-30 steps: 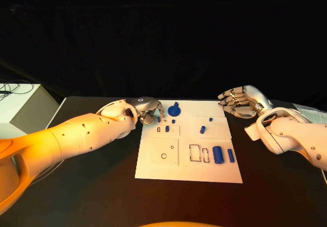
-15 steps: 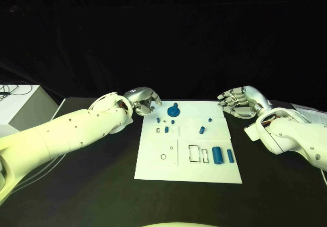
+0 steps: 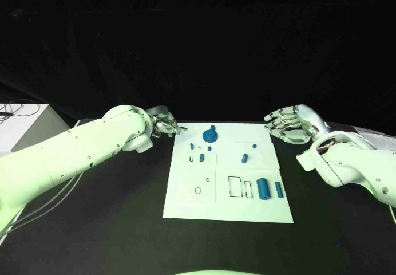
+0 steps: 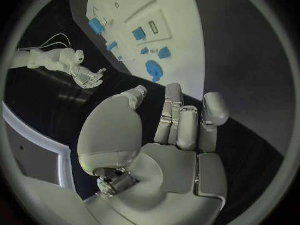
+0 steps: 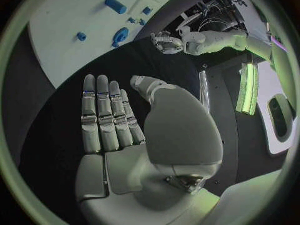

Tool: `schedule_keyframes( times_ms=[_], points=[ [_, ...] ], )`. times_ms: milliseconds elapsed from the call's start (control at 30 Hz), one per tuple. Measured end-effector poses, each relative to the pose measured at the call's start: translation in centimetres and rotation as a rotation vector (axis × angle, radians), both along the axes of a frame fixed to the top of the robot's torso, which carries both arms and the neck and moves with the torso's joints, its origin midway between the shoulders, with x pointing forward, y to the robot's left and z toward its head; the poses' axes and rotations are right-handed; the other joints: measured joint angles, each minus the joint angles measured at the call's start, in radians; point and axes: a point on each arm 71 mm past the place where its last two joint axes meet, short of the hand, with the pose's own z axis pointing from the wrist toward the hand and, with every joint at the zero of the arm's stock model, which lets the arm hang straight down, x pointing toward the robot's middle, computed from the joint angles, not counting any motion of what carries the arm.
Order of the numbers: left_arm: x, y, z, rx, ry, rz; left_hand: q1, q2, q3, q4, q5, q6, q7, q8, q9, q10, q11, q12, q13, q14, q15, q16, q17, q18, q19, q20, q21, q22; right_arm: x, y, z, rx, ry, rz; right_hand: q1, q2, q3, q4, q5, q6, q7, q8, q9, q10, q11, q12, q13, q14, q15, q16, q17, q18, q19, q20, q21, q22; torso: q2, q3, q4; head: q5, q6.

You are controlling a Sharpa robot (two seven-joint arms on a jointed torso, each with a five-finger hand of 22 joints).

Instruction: Assemble the parts on the task board

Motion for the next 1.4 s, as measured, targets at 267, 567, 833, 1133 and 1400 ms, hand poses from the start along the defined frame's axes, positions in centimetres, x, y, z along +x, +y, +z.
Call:
schedule_keyframes(
  times_ms=[267,567,833,1133,1400],
  points=[
    [0.8,-0.4,-0.2,0.057,0.185,0.028,0.049,0.072,0.033,0.001,0.000,-0.038,-0.004,0.048,0.127,0.109,-0.005,0.153,0.281,0.039,-0.007,0.007,0.071,-0.046,0.148,-0.017,0.121,0.086,0.1,0.0,0.0,-0.001,0.000,-0.001,0.000,0.000,-0.003,-0.003,0.004,0.000,0.000,0.000,0.000,0.000,0.000,0.000,0.000,0.000,0.000,0.000,0.000,0.000,0.000,0.000,0.000,-0.001,0.000,0.0006,-0.0013,0.000,-0.001],
    [1.9,-2.5,1.7,0.134,0.241,-0.012,0.020,0.044,0.040,0.000,0.000,-0.046,-0.005,0.071,0.198,0.128,-0.011,0.197,0.383,0.039,-0.007,0.007,0.071,-0.046,0.156,-0.018,0.130,0.086,0.3,0.3,0.1,0.000,-0.006,0.000,0.000,0.000,-0.003,-0.003,0.004,0.000,0.000,-0.004,0.000,0.000,0.000,-0.002,-0.001,0.000,0.000,0.000,-0.003,0.000,-0.004,0.004,0.000,-0.005,0.002,0.0012,-0.0017,0.003,-0.007],
    [2.3,-3.4,1.7,0.188,0.282,-0.029,-0.042,0.041,0.027,0.003,0.000,-0.049,-0.001,0.080,0.235,0.120,-0.003,0.197,0.383,0.039,-0.007,0.007,0.071,-0.046,0.156,-0.018,0.130,0.086,0.4,0.4,0.3,0.002,-0.014,-0.003,0.000,0.000,-0.006,-0.005,0.004,-0.002,0.005,-0.010,-0.002,-0.013,0.013,-0.009,-0.002,-0.013,0.013,-0.015,-0.012,0.000,-0.016,0.009,0.000,-0.022,0.002,0.0009,0.0006,0.004,-0.011],
    [2.6,-5.1,0.7,0.246,0.345,-0.064,-0.089,0.056,0.015,0.004,0.000,-0.053,-0.005,0.095,0.277,0.109,-0.007,0.192,0.384,0.039,-0.007,0.007,0.071,-0.046,0.152,-0.014,0.123,0.085,0.4,0.4,0.5,0.007,-0.024,-0.018,-0.005,-0.005,-0.012,-0.004,0.008,-0.003,0.011,-0.016,-0.004,-0.021,0.022,-0.015,-0.002,-0.033,0.021,-0.021,-0.025,0.000,-0.034,0.016,0.000,-0.046,0.001,-0.0005,0.0012,0.009,-0.010],
    [2.9,-6.0,0.4,0.281,0.380,-0.076,-0.094,0.061,0.012,0.003,0.000,-0.072,0.001,0.100,0.299,0.080,0.000,0.176,0.360,0.039,-0.007,0.007,0.071,-0.046,0.134,-0.014,0.108,0.085,0.5,0.7,0.6,0.014,-0.027,-0.024,-0.005,-0.005,-0.022,0.000,0.008,-0.007,0.015,-0.021,-0.006,-0.029,0.021,-0.015,-0.002,-0.038,0.026,-0.021,-0.032,0.000,-0.041,0.023,0.000,-0.056,0.002,0.0000,-0.0013,0.014,-0.007]
  ],
)
